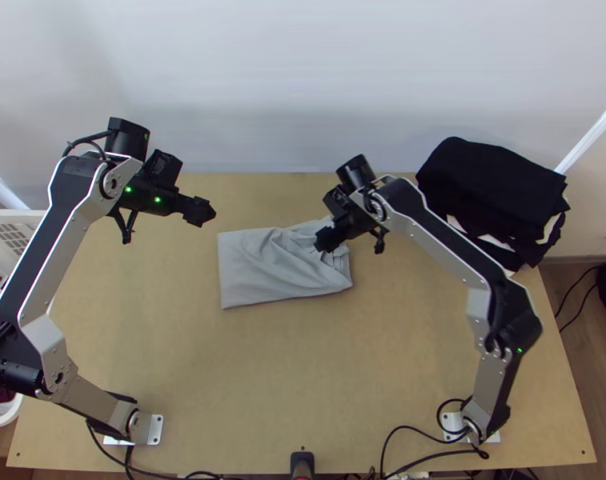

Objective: Fold the t-shirt

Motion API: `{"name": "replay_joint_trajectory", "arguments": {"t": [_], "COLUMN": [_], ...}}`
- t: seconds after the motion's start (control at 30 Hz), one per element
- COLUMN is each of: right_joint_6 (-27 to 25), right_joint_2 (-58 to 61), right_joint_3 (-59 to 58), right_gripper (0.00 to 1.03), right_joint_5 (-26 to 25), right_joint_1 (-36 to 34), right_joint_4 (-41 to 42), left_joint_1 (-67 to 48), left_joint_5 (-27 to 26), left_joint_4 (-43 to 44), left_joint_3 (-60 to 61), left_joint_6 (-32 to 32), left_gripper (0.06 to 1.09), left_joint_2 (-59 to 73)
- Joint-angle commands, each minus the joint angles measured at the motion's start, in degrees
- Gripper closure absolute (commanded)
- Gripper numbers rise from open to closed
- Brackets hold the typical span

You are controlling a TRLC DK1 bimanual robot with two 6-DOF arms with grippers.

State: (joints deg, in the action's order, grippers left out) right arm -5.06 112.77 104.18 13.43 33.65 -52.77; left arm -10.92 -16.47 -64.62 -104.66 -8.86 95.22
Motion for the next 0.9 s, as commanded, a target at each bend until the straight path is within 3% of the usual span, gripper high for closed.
{"name": "replay_joint_trajectory", "arguments": {"t": [0.0, 0.27, 0.57, 0.6, 0.7, 0.73, 0.87], "right_joint_6": [-1.62, -4.34, -12.61, -13.31, -13.92, -13.92, -13.49], "right_joint_2": [2.89, 8.43, 11.59, 11.77, 11.86, 11.86, 12.03], "right_joint_3": [3.31, 6.91, 7.88, 7.88, 7.88, 7.97, 9.29], "right_gripper": [0.42, 0.42, 0.42, 0.50, 0.96, 1.00, 1.00], "right_joint_5": [-0.25, -0.77, -6.05, -6.31, -6.40, -6.40, -6.40], "right_joint_1": [0.54, 0.36, 0.45, 0.54, 0.80, 0.80, 0.72], "right_joint_4": [-0.14, -0.05, 2.24, 2.24, 3.73, 3.82, 3.91], "left_joint_1": [0.19, 0.28, 0.46, 0.46, 0.46, 0.46, 0.55], "left_joint_5": [-0.14, -0.05, 0.12, 0.03, 0.12, 0.12, 0.12], "left_joint_4": [0.02, 0.02, 0.02, 0.02, 0.02, 0.02, -0.07], "left_joint_3": [-0.02, -0.19, -0.54, -0.54, -0.63, -0.63, -0.54], "left_joint_6": [-0.28, -0.19, -0.10, -0.01, 0.07, 0.16, 0.16], "left_gripper": [0.10, 0.10, 0.10, 0.10, 0.10, 0.10, 0.10], "left_joint_2": [-1.88, -1.70, -1.18, -1.18, -1.09, -1.09, -1.26]}}
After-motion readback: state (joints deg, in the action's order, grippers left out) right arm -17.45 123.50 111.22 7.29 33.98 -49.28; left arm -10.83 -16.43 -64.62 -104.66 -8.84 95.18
